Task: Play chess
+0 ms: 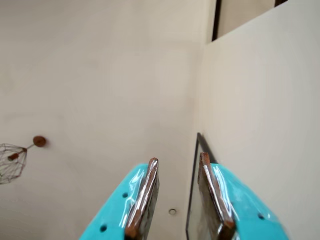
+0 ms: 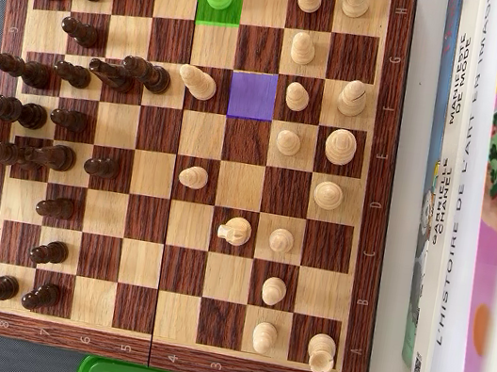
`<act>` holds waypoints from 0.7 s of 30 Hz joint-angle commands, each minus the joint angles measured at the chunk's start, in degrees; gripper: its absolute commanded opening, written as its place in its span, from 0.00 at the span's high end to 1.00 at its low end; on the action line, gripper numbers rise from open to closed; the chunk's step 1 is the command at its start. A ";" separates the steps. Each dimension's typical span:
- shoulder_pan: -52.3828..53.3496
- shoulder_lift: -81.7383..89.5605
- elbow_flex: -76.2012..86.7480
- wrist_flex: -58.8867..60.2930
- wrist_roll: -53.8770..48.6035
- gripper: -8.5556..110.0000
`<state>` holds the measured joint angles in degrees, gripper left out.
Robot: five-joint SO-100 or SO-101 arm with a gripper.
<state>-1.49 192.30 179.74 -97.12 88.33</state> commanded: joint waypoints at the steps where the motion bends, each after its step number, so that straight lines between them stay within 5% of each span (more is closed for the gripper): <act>1: -0.18 -0.35 1.23 -0.26 -0.18 0.82; 21: -0.26 -0.44 1.23 -6.15 0.09 0.82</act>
<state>-1.49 192.30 179.74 -102.13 88.33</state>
